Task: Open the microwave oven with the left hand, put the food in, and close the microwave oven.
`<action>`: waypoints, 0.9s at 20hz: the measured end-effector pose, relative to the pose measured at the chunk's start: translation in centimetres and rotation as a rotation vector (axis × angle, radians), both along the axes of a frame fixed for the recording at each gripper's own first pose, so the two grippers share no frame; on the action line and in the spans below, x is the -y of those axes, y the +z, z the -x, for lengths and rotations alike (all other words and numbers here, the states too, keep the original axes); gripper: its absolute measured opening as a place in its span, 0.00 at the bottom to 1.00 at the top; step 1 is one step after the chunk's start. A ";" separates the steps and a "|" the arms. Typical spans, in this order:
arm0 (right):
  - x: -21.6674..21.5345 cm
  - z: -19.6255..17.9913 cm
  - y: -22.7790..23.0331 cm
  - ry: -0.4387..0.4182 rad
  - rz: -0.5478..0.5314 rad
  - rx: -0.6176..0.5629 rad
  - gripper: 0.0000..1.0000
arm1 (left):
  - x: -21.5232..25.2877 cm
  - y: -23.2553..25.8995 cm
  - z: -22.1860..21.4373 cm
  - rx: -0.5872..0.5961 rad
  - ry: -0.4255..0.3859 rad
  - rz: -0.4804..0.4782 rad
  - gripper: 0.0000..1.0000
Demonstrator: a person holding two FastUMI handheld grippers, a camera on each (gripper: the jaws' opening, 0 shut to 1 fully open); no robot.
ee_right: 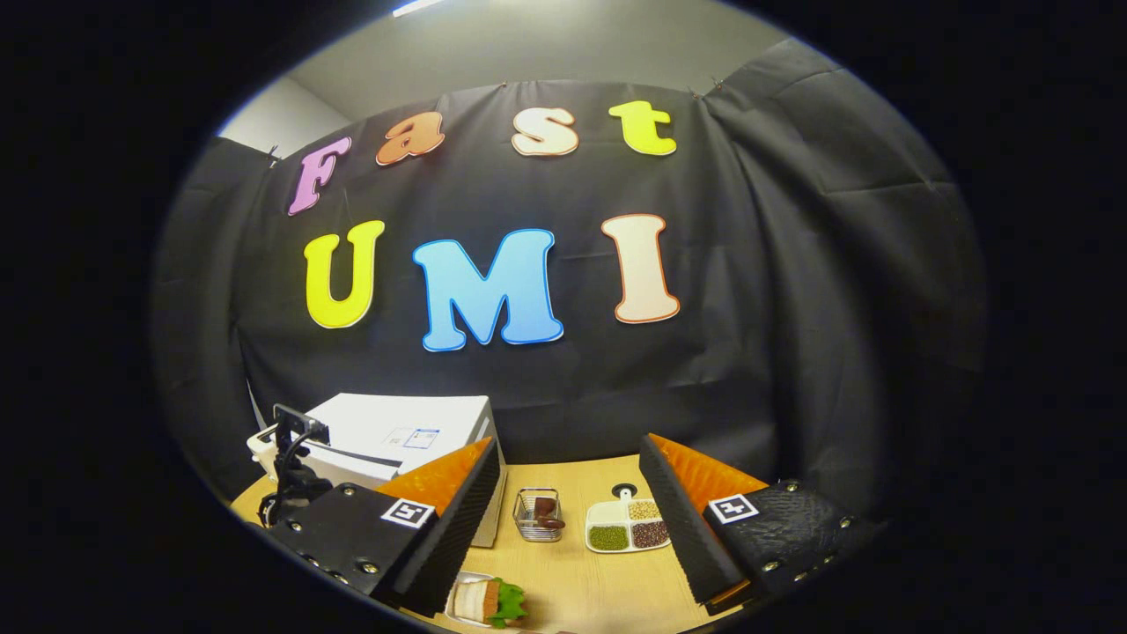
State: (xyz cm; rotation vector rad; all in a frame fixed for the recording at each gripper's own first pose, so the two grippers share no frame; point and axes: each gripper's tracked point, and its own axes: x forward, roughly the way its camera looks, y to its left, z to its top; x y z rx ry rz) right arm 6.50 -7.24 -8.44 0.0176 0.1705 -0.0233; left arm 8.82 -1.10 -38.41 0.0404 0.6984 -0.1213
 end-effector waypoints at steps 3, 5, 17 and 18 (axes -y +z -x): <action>-2.7 1.6 -0.2 -0.004 -0.012 -0.002 0.97 | -1.2 1.1 5.1 -0.025 -0.055 0.041 0.07; -4.6 2.8 -0.2 -0.006 -0.023 -0.006 0.97 | -2.1 1.8 8.2 -0.032 -0.077 0.048 0.06; -15.1 8.7 -0.5 0.030 -0.003 0.006 0.97 | -14.6 5.4 23.6 -0.092 -0.174 0.009 0.06; -15.8 9.0 -0.5 0.039 0.005 0.005 0.97 | -16.4 5.7 24.6 -0.095 -0.164 0.000 0.06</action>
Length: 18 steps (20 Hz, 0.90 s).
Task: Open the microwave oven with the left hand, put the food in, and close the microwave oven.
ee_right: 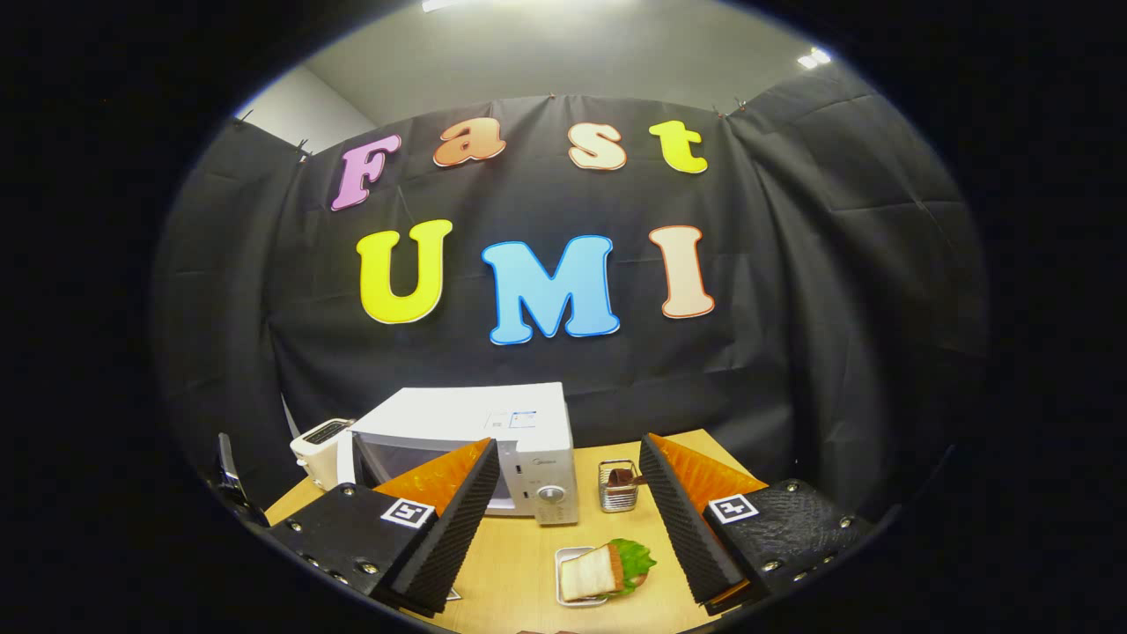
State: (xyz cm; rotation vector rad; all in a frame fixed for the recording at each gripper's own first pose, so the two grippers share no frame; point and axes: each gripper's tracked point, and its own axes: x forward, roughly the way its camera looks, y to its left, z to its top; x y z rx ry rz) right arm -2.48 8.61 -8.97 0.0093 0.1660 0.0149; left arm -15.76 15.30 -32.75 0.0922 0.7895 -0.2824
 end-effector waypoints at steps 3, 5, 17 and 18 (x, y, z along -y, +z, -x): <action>-1.9 0.5 -0.3 0.025 0.011 -0.006 0.97 | -5.2 0.5 2.4 0.009 0.037 -0.017 0.06; -3.3 0.7 -0.5 0.044 -0.009 -0.016 0.98 | -7.7 0.9 3.4 0.017 0.026 -0.028 0.06; -6.6 1.0 -2.0 0.104 -0.004 -0.056 0.98 | -18.6 1.8 5.1 0.084 0.073 -0.013 0.06; -6.3 1.0 -2.3 0.096 0.000 -0.062 0.98 | -18.8 1.8 5.2 0.088 0.070 -0.014 0.06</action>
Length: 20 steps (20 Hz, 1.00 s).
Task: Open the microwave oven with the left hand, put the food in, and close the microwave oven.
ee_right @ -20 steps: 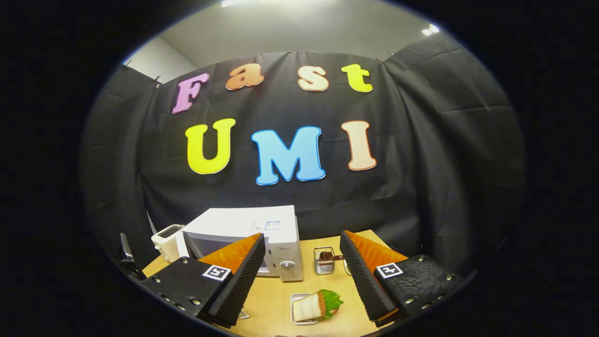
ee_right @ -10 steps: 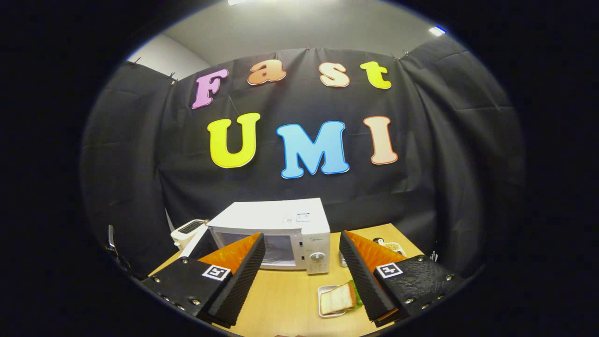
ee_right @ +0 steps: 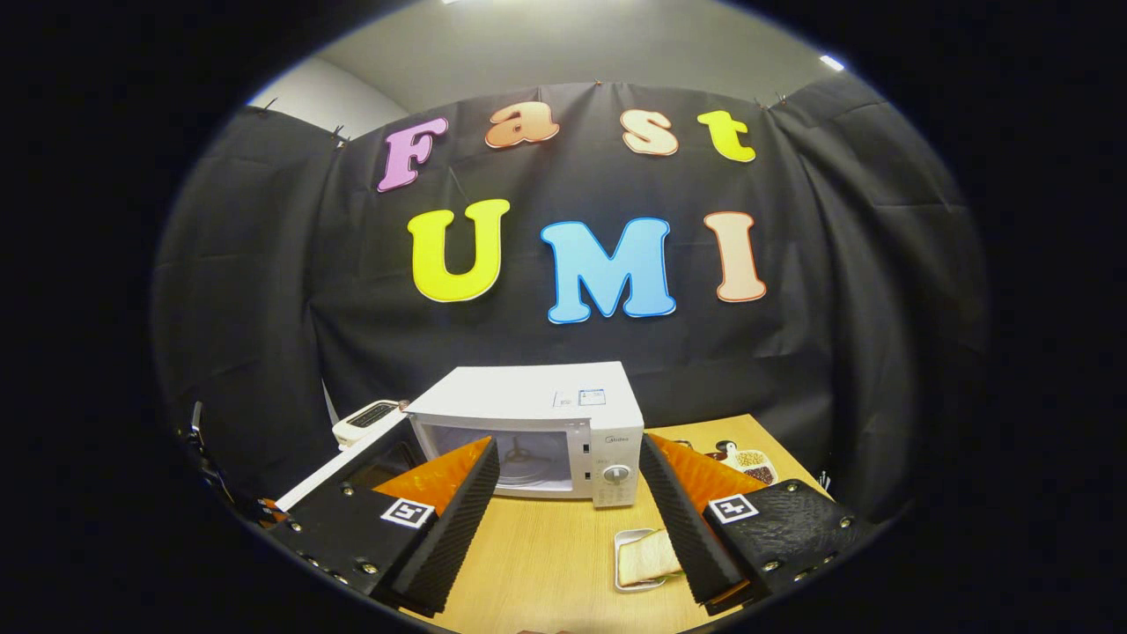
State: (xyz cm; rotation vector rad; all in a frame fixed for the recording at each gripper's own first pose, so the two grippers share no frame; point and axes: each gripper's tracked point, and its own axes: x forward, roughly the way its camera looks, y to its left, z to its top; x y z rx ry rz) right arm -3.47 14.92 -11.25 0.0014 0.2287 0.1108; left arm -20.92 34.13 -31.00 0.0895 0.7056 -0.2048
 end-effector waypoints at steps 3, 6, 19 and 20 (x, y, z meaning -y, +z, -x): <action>0.4 0.0 -1.1 -0.011 0.004 -0.029 0.97 | -0.5 0.0 -0.2 0.014 0.008 -0.001 0.07; 0.6 -0.1 -1.7 -0.015 0.019 -0.043 0.97 | -1.4 0.0 -0.3 0.019 0.037 -0.006 0.08; 8.1 -1.0 -9.3 -0.079 0.049 -0.210 0.97 | 1.8 19.4 -1.4 0.375 0.204 0.080 0.15; 9.1 -1.2 -10.3 -0.089 0.052 -0.239 0.97 | 3.0 21.8 -2.7 0.425 0.204 0.090 0.15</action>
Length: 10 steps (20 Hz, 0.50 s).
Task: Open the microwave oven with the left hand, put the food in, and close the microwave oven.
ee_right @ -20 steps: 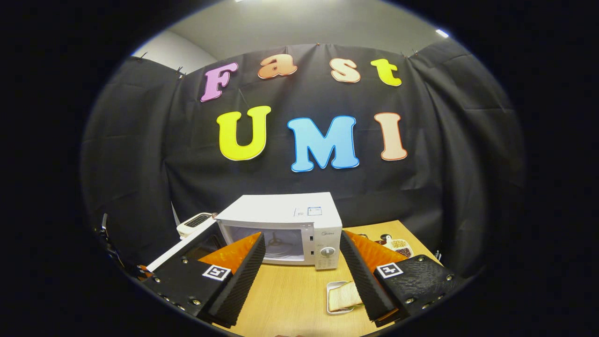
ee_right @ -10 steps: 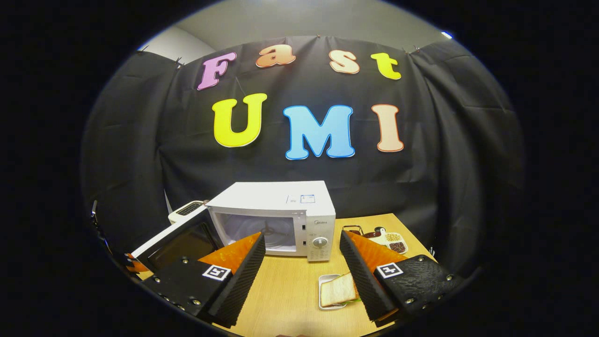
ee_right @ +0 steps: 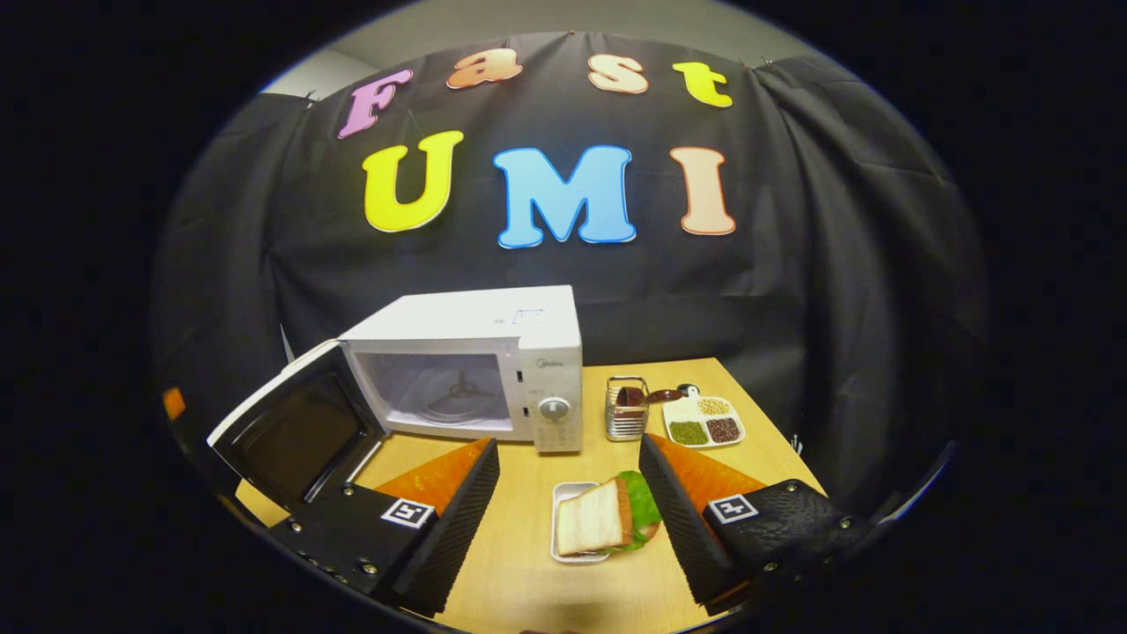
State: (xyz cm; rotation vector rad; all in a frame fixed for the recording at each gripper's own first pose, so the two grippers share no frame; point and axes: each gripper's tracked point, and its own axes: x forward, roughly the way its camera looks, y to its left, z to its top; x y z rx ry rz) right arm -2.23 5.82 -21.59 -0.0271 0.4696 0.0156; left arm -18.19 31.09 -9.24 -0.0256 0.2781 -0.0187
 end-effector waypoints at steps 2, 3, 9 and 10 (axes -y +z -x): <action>1.8 0.1 -2.2 -0.017 -0.013 -0.058 0.98 | 2.8 4.4 -2.9 0.099 -0.010 -0.009 0.15; 2.4 0.1 -3.2 -0.023 -0.029 -0.088 0.98 | 4.2 6.3 -4.1 0.139 -0.020 -0.015 0.12; 5.0 0.8 -11.2 -0.086 -0.200 -0.349 0.98 | 12.3 9.6 -10.6 0.233 -0.077 -0.017 0.99; 5.1 1.2 -12.1 -0.091 -0.238 -0.380 0.98 | 13.2 9.2 -11.1 0.226 -0.085 -0.003 1.00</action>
